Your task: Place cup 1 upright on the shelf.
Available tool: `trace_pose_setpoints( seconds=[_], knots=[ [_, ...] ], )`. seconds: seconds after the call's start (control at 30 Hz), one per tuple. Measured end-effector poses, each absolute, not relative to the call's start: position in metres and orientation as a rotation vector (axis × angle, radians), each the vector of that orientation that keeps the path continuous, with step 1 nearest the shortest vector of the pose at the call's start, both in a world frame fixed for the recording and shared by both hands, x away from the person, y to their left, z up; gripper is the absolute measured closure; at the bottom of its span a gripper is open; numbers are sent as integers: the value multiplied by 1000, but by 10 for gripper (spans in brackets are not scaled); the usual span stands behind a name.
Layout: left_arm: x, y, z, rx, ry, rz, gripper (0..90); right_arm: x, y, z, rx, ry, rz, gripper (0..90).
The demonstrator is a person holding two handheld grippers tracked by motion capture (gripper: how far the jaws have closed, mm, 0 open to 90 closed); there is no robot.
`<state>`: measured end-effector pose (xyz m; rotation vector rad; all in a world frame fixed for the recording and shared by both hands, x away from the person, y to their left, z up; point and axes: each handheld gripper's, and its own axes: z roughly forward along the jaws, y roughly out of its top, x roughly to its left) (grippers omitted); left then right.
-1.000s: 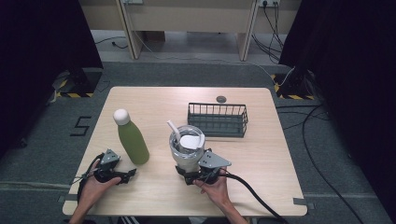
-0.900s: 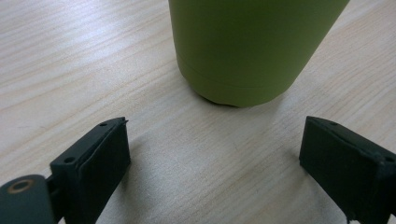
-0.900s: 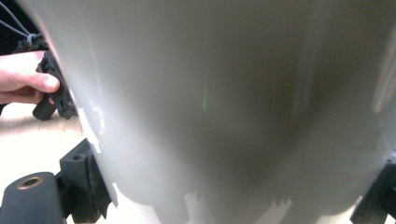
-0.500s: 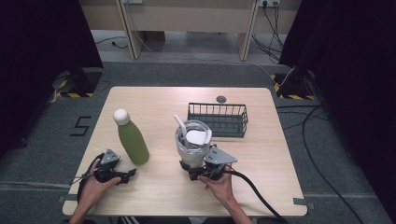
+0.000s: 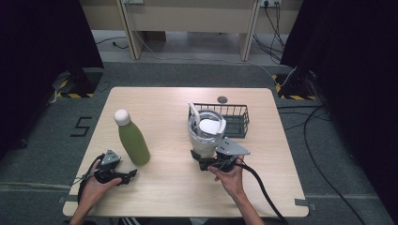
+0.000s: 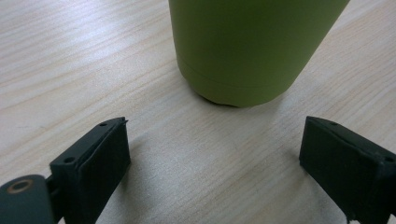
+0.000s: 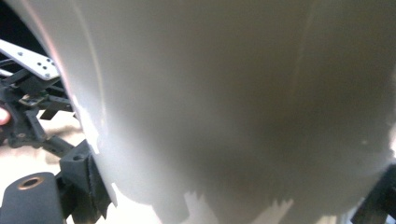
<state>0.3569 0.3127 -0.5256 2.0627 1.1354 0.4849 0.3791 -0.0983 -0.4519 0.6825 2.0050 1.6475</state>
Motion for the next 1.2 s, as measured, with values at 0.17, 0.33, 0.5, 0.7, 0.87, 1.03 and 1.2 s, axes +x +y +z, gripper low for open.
trace_pose_setpoints(
  seconds=[0.17, 0.33, 0.5, 0.7, 0.87, 1.03, 1.2],
  knots=[
    [357, 313, -526, 2062, 1136, 485, 78, 383, -104, -445, 696, 1994, 1636, 108],
    [357, 313, -526, 2062, 1136, 485, 78, 385, -109, -440, 713, 1982, 1627, 108],
    [357, 313, -526, 2062, 1136, 485, 78, 391, -114, -434, 739, 1963, 1607, 108],
    [357, 313, -526, 2061, 1138, 483, 78, 396, -122, -423, 763, 1928, 1592, 108],
    [357, 313, -526, 2063, 1135, 485, 78, 399, -130, -414, 772, 1904, 1565, 108],
    [357, 313, -526, 2063, 1135, 486, 78, 404, -136, -408, 793, 1894, 1549, 108],
    [357, 313, -526, 2062, 1136, 485, 78, 410, -142, -407, 812, 1876, 1536, 108]
  ],
)
